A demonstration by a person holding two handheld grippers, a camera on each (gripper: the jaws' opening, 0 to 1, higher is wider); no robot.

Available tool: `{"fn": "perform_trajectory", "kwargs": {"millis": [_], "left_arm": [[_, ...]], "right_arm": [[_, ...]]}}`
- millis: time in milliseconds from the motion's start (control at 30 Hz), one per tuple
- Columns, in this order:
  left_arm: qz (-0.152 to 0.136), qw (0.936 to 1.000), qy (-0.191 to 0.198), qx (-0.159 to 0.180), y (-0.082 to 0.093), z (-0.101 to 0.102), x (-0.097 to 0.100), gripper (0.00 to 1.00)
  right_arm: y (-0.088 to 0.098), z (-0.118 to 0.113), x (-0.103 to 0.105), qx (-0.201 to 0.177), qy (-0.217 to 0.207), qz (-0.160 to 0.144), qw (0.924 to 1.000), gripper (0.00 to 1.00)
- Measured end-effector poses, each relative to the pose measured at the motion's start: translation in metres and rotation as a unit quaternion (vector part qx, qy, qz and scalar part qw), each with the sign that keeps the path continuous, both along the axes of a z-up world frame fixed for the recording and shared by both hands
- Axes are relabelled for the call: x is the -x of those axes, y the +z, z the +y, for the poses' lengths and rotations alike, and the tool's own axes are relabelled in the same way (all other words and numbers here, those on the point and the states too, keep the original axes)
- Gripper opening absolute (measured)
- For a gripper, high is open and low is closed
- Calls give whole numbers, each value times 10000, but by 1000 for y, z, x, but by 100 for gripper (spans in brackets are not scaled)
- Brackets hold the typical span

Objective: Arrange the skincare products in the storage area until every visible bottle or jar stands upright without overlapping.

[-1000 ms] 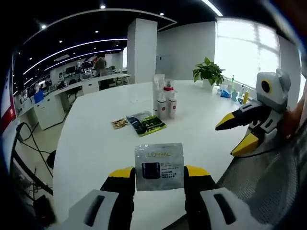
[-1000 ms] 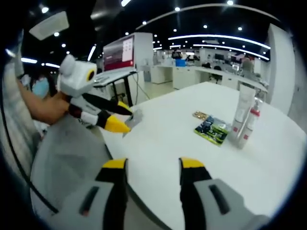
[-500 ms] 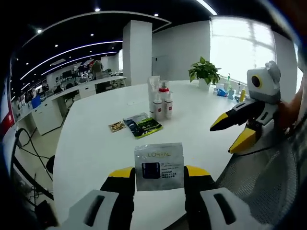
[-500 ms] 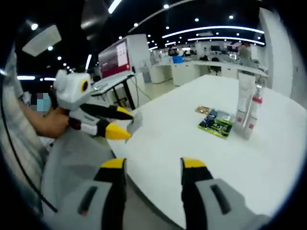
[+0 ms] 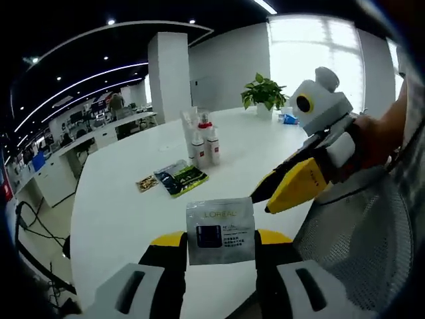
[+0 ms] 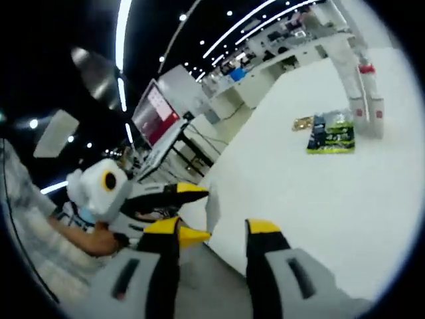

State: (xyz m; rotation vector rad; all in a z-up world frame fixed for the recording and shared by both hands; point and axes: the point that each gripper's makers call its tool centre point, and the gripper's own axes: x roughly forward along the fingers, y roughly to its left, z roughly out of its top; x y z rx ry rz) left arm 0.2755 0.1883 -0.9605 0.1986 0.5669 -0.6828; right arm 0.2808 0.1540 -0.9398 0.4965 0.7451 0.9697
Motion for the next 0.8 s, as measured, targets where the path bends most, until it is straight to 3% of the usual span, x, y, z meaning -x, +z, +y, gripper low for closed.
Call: {"fn": "perform_trajectory", "kwargs": {"millis": [100, 333, 500, 533, 567, 600, 700, 800], "left_arm": [[-27, 10000, -50, -24, 0, -1, 1, 41], [-34, 9998, -206, -66, 0, -5, 5, 41], [-41, 9994, -313, -116, -2, -7, 7, 41], [-27, 9994, -304, -145, -4, -6, 6, 38], [20, 9993, -336, -171, -5, -6, 7, 27], [185, 9985, -510, -14, -6, -13, 13, 24], [-1, 9990, -412, -174, -6, -9, 7, 35], [42, 9999, -118, -70, -6, -2, -1, 53]], "right_arm": [[-5, 5, 1, 159, 70, 29, 9998, 27], [-11, 24, -4, 184, 128, 24, 9997, 25], [-19, 28, -9, 441, 98, -44, 9990, 8], [-20, 28, -9, 471, 103, -71, 9988, 4], [-22, 28, -9, 543, 103, -94, 9984, 2], [-19, 28, -10, 494, 134, -225, 9984, 1], [-18, 23, -11, 732, 415, -615, 9946, 0], [-14, 15, -13, 744, 529, -619, 9939, 0]]}}
